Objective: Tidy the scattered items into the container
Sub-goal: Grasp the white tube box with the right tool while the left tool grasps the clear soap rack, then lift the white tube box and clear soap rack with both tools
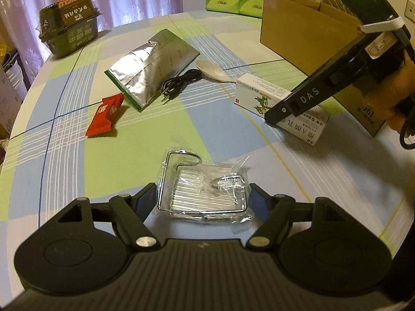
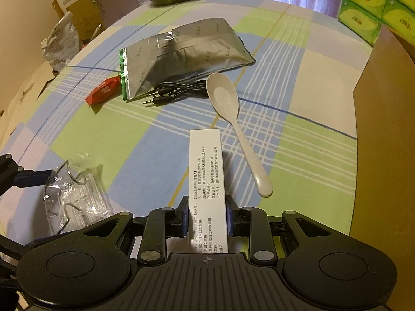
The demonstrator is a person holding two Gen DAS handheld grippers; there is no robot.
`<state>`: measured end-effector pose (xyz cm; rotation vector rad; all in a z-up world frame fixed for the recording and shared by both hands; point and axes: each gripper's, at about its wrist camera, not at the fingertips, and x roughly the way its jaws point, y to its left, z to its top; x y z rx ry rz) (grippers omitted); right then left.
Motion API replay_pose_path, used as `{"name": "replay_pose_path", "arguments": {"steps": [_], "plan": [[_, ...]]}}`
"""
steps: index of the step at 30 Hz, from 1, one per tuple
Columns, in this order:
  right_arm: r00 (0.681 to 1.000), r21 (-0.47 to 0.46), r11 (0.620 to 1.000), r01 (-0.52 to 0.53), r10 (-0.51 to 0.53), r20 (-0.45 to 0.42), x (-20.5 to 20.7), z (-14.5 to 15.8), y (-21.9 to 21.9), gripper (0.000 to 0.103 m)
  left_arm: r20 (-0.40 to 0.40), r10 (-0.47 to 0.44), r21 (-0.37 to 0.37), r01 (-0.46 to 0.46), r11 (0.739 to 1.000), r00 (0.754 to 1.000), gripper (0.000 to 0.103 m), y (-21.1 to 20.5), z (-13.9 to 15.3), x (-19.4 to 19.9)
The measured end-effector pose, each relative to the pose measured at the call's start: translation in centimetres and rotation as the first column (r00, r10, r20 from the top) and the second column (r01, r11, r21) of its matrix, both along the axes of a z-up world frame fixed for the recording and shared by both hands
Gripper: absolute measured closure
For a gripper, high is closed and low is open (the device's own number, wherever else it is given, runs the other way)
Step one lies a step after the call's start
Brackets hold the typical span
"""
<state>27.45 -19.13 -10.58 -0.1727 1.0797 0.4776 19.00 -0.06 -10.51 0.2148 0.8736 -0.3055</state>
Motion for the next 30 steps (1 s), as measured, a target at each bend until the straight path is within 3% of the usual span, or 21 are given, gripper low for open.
{"name": "replay_pose_path", "arguments": {"steps": [8, 10, 11, 12, 22, 23, 24, 25, 30], "plan": [[1.000, -0.008, 1.000, -0.007, 0.007, 0.021, 0.24, -0.08, 0.39, 0.073, 0.001, -0.009, 0.001, 0.009, 1.000, 1.000, 0.029, -0.11, -0.40, 0.14], [1.000, -0.013, 1.000, -0.013, 0.013, 0.024, 0.24, -0.09, 0.53, 0.053, 0.002, -0.011, 0.007, 0.011, 1.000, 1.000, 0.029, -0.15, -0.51, 0.10], [0.999, -0.018, 1.000, -0.010, 0.010, 0.030, 0.18, -0.08, 0.58, 0.026, -0.004, -0.012, 0.005, 0.012, 1.000, 1.000, 0.031, -0.12, -0.61, 0.14], [0.999, -0.018, 1.000, -0.012, 0.013, 0.038, 0.10, -0.03, 0.62, 0.023, -0.005, -0.010, 0.006, 0.010, 1.000, 1.000, 0.033, -0.12, -0.71, 0.15], [0.999, 0.015, 1.000, 0.002, -0.002, 0.032, 0.63, -0.08, 0.40, 0.023, 0.003, 0.015, 0.007, -0.015, 1.000, 1.000, 0.037, -0.45, -0.60, -0.29], [0.999, 0.019, 1.000, 0.000, -0.001, 0.039, 0.60, 0.01, 0.44, 0.027, 0.004, 0.015, 0.006, -0.015, 1.000, 1.000, 0.037, -0.43, -0.61, -0.32], [0.999, 0.021, 1.000, -0.005, 0.004, 0.042, 0.59, 0.07, 0.50, 0.044, 0.005, 0.014, 0.007, -0.014, 1.000, 1.000, 0.036, -0.44, -0.62, -0.35], [0.999, 0.021, 1.000, -0.010, 0.009, 0.039, 0.58, 0.07, 0.53, 0.051, 0.005, 0.014, 0.007, -0.014, 1.000, 1.000, 0.036, -0.43, -0.62, -0.37], [0.999, -0.021, 0.999, -0.027, 0.028, 0.037, 0.30, -0.32, 0.87, 0.058, 0.005, 0.013, 0.009, -0.013, 1.000, 1.000, 0.036, -0.43, -0.63, -0.37]]}}
